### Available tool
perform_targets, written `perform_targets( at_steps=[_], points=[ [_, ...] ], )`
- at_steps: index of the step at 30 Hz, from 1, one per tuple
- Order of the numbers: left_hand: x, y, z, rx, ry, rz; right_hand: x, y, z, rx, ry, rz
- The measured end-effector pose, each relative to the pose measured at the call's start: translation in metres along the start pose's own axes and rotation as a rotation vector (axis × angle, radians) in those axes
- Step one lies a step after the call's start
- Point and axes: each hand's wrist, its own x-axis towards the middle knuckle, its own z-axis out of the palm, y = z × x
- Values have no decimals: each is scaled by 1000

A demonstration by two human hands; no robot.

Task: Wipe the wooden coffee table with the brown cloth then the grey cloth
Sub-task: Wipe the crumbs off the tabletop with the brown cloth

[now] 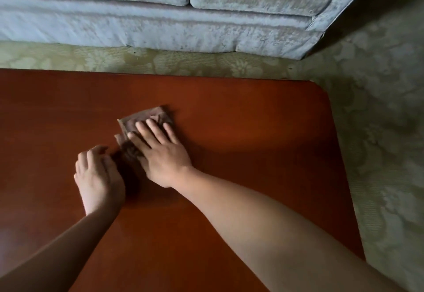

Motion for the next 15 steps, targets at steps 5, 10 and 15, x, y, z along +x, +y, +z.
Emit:
perform_targets(
  at_steps=[5,10,15],
  points=[
    [-4,2,5,138,-81,49,48,28,-10,-54,41,35],
    [-3,41,38,214,-210,222,25,121,-26,7,99,271],
    [-19,115,91,277,-386,476,-46,240,-42,79,107,560]
  ],
)
